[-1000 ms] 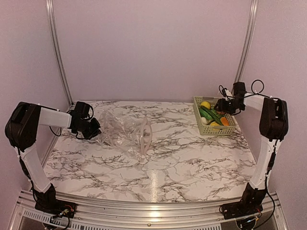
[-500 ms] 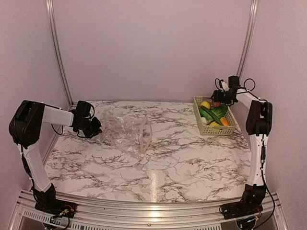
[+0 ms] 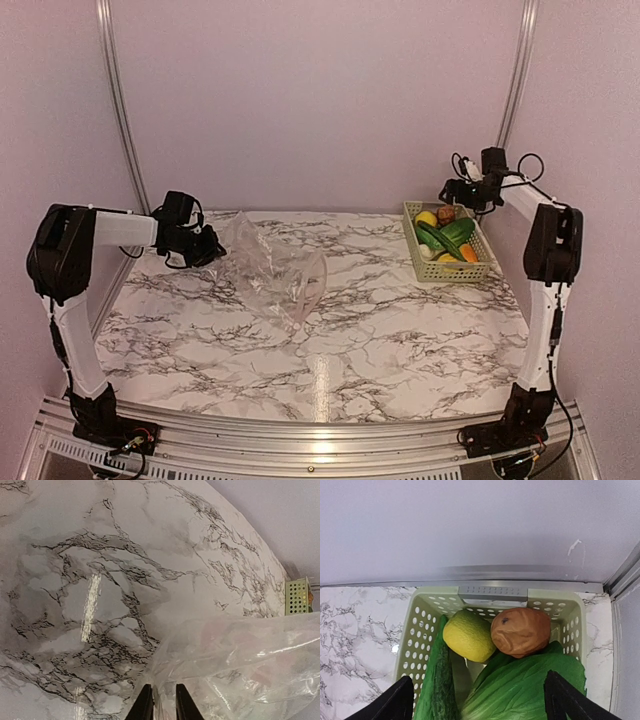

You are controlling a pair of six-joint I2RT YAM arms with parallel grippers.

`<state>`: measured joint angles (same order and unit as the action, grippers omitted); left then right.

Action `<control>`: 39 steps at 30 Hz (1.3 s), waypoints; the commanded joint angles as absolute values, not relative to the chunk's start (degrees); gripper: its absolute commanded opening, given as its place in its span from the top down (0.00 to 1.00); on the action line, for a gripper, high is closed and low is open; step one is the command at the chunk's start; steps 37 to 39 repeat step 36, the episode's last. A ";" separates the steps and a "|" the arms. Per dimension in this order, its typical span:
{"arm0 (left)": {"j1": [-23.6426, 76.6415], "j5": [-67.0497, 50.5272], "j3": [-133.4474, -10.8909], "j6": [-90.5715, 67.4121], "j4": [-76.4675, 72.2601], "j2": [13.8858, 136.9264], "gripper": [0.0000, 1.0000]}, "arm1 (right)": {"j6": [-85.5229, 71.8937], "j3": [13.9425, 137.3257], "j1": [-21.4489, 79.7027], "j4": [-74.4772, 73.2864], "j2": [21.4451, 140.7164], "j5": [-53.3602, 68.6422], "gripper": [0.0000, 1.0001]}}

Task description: Open the zip-top bag and remove the fake food

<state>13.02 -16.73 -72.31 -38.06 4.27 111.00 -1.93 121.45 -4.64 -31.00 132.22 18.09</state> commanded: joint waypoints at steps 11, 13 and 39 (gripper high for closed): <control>12.92 -5.75 -84.54 -18.64 27.05 102.13 0.01 | -0.45 103.05 5.88 -29.00 107.30 23.08 0.01; 12.92 -2.96 -87.08 -17.79 29.18 100.11 0.01 | -0.89 99.41 6.72 -27.78 103.55 23.31 0.01; 24.06 8.83 -58.22 -23.51 22.73 69.41 0.01 | -3.89 52.22 9.21 -21.53 57.55 23.50 0.01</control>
